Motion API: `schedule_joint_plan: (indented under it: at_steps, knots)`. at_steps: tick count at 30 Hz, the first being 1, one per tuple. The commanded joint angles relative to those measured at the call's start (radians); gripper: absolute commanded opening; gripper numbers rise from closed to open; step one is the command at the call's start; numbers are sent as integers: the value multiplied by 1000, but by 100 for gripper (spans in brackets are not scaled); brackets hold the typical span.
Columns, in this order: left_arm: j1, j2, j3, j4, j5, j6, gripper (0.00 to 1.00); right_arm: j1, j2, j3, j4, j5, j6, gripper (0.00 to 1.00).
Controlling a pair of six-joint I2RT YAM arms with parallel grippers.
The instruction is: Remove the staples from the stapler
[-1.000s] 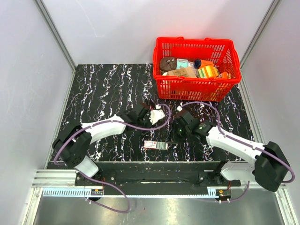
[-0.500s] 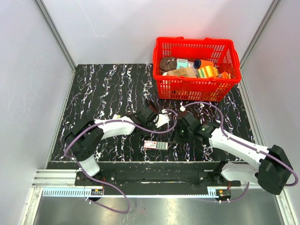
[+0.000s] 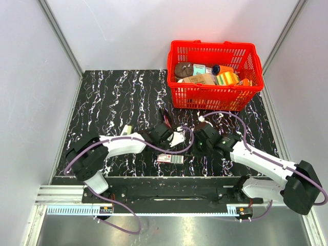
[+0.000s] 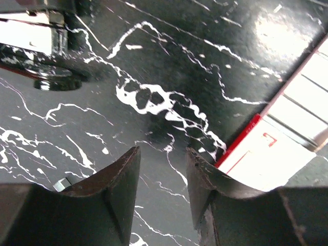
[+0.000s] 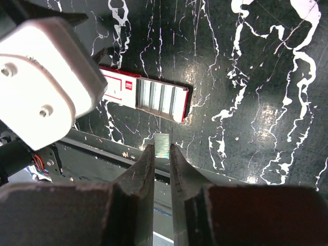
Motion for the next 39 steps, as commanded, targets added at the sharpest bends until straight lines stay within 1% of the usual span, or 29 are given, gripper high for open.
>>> schedule_joint_plan:
  at_steps: [1, 12, 24, 28, 31, 35, 39]
  knots:
    - [-9, -58, -25, -49, 35, -21, 45, 9, 13, 10, -5, 37, 4, 0]
    - [-15, -122, -31, -97, 154, -35, 42, 9, 97, 44, 7, 19, -10, 0]
    - [-14, -173, -32, -155, 227, -35, 41, 40, 209, 116, 20, 17, -38, 0]
    - [-8, -176, -23, -149, 198, -33, 41, 54, 228, 130, 20, 23, -35, 0]
    - [35, -188, 6, -132, 179, -38, 40, 60, 211, 119, 24, 37, -27, 0]
    - [63, -147, 57, -109, 46, -33, 39, 65, 188, 98, 35, 40, -12, 0]
    - [58, -102, 58, -106, 59, -33, 40, 65, 142, 67, 38, 39, 2, 0]
